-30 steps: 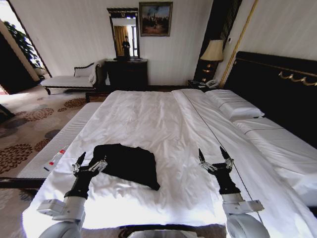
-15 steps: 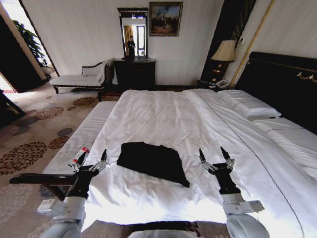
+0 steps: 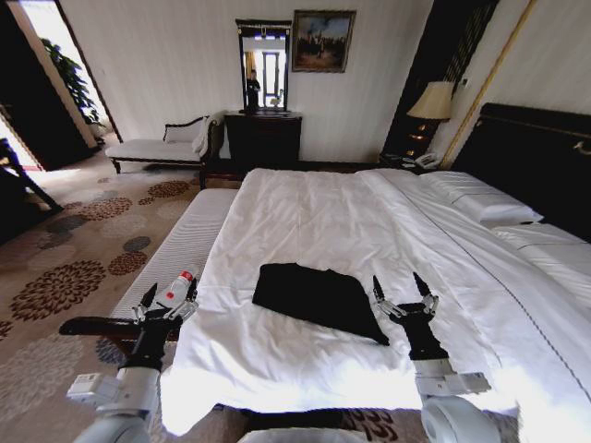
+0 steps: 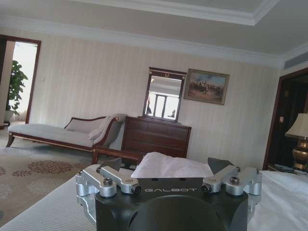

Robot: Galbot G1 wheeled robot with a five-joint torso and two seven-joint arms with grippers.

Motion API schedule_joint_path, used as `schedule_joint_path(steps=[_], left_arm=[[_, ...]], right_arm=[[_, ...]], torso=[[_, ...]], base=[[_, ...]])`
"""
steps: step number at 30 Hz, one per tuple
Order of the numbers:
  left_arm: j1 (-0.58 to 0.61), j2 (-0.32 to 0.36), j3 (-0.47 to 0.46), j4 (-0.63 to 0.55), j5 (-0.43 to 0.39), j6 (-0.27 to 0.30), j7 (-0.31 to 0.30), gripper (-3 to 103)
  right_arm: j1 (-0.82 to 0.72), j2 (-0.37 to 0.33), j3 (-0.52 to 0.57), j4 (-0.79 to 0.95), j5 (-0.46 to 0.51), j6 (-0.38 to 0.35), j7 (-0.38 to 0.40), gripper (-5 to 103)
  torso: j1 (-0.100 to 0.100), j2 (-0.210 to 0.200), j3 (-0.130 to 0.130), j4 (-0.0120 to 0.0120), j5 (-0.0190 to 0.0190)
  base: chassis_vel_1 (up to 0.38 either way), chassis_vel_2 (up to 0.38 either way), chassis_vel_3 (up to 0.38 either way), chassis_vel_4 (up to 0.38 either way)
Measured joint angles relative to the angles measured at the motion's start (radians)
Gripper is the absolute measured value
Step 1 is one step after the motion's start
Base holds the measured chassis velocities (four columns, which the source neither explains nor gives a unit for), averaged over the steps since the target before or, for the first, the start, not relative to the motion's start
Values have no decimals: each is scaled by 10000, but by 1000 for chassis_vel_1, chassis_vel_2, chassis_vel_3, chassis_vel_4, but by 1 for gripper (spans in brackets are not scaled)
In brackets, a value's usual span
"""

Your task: Fold the clothes on the bed.

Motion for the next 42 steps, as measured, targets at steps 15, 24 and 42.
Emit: schedule_joint_path(steps=[15, 24, 42], left_arm=[[-109, 10, -28, 62, 29, -37, 11, 100], [-267, 8, 51, 258, 85, -656, -72, 100], [-421, 102, -119, 1042, -119, -1730, 142, 100]], right_arm=[[95, 98, -103, -163, -39, 190, 5, 100], [162, 87, -94, -326, -123, 497, 21, 100], [149, 93, -123, -330, -222, 542, -10, 100]], torso=[[0, 1, -2, 2, -11], [-3, 3, -3, 2, -3], [-1, 2, -2, 2, -9]], base=[[-21, -29, 18, 38], [-79, -139, 71, 136], [0, -7, 0, 6]])
